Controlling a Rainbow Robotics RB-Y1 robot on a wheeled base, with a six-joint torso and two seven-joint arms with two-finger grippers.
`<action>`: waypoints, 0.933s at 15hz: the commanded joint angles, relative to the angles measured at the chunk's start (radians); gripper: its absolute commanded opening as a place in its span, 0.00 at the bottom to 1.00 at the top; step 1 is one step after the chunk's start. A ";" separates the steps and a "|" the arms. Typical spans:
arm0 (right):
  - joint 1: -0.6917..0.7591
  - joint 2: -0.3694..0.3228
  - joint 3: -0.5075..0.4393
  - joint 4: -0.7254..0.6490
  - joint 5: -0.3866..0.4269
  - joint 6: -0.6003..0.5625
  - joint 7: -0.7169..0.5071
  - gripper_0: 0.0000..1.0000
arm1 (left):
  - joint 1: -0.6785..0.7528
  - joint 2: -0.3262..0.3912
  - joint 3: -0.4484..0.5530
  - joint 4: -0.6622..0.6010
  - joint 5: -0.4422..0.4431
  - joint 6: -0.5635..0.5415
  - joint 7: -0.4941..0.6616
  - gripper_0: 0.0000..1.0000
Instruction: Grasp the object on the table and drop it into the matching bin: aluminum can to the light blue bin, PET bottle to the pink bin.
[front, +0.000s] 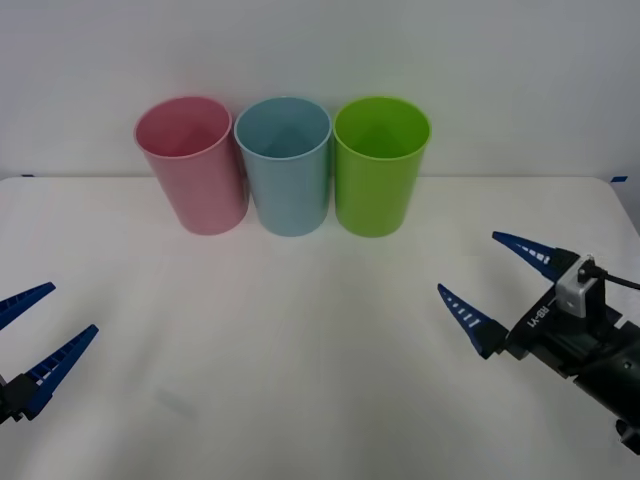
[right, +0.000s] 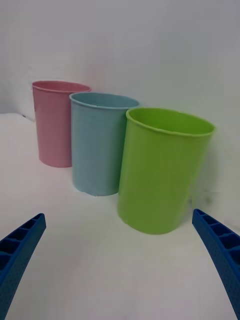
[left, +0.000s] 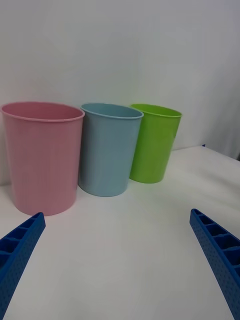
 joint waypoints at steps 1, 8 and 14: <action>0.079 0.052 -0.105 0.000 -0.002 -0.126 0.004 1.00 | 0.000 0.000 0.000 0.000 0.000 0.000 0.000 1.00; 0.220 0.132 -0.277 0.000 -0.074 -0.321 0.006 1.00 | 0.000 0.000 0.000 0.000 0.000 0.000 0.000 1.00; 0.287 0.132 -0.304 0.000 -0.128 -0.373 0.022 1.00 | 0.000 0.000 0.000 0.000 0.000 0.000 0.000 1.00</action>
